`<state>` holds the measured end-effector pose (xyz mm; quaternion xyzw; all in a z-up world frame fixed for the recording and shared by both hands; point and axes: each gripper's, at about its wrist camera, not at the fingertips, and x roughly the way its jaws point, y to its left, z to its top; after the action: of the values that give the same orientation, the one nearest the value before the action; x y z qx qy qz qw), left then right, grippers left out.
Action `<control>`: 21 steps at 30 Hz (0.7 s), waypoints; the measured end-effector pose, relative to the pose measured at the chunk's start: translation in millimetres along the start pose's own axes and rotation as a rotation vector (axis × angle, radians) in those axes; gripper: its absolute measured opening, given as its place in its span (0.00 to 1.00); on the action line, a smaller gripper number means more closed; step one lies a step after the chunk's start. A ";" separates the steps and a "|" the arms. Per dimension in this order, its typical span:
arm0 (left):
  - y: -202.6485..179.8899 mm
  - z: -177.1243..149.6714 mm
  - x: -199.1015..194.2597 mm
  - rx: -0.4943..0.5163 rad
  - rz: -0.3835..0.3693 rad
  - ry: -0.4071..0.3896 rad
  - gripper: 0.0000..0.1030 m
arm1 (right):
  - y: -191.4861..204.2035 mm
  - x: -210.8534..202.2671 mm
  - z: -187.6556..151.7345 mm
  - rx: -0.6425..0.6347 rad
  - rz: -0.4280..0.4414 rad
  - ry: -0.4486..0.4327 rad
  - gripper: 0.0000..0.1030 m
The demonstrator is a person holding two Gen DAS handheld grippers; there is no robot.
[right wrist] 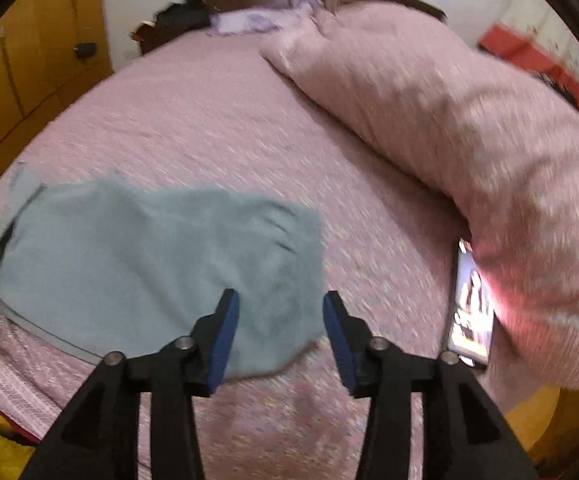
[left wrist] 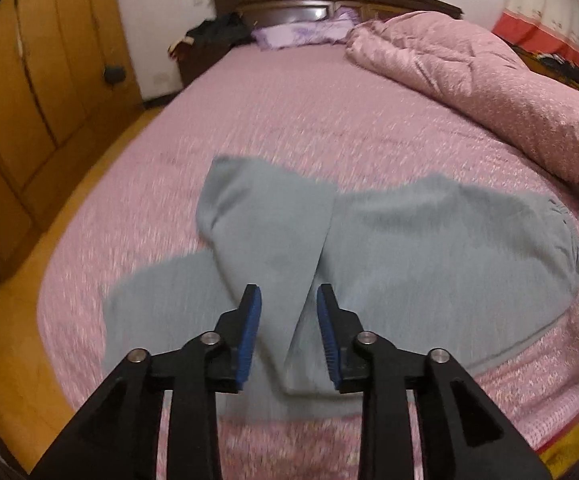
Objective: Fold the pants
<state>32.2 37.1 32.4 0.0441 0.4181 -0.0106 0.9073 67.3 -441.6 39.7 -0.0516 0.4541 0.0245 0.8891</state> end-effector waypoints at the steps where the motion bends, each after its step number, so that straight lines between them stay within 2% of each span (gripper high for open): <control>1: -4.8 5.8 3.5 0.025 -0.004 -0.011 0.27 | 8.5 -0.5 3.4 -0.017 0.019 -0.008 0.49; 5: -23.3 28.8 30.2 0.094 0.025 -0.010 0.31 | 43.1 12.4 11.9 -0.053 0.100 0.002 0.49; 11: -33.1 44.2 59.0 0.124 -0.017 0.051 0.31 | 78.0 38.2 12.2 -0.024 0.208 0.046 0.49; 21: -37.7 47.7 91.8 0.148 0.029 0.106 0.31 | 84.4 76.1 -0.9 0.056 0.241 0.117 0.51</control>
<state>125.9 -3.1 -9.2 0.1174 0.4629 -0.0262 0.8782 103.6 -358.1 -28.2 0.0270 0.5087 0.1153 0.8528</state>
